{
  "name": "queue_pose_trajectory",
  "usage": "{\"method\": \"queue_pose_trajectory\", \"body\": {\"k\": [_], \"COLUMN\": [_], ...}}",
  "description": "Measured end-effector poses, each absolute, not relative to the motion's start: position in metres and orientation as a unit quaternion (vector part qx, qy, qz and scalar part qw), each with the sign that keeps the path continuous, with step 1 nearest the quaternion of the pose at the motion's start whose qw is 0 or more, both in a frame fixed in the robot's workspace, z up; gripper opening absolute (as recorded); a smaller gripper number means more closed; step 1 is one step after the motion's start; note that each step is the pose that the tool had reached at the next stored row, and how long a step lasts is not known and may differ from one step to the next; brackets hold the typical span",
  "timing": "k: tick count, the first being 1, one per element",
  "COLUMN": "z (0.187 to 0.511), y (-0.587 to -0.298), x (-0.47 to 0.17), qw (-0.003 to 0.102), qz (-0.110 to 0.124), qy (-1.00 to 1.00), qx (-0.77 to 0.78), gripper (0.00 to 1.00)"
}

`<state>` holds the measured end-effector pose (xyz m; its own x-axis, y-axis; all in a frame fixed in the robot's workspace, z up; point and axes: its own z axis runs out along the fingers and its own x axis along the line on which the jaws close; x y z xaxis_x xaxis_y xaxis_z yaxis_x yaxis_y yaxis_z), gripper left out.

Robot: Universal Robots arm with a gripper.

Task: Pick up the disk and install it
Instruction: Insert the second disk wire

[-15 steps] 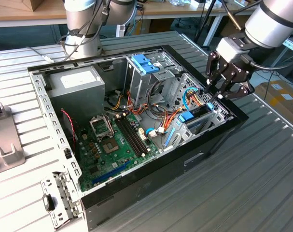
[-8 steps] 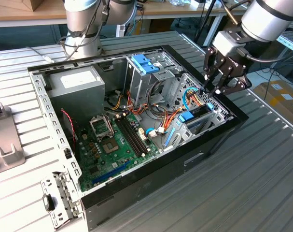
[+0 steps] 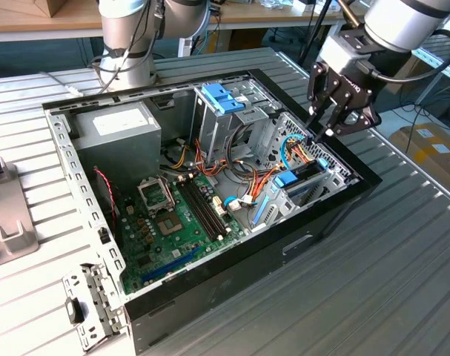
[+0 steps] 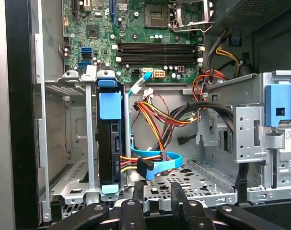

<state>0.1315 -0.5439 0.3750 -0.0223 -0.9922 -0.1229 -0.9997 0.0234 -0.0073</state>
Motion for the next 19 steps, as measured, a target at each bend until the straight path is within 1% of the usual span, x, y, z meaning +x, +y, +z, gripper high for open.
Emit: {"method": "queue_pose_trajectory", "body": {"k": [19], "z": [0.375], "y": [-0.545], "x": [0.116], "qw": [0.044], "qz": [0.038], "qy": [0.714], "qx": [-0.698], "gripper": [0.36]}}
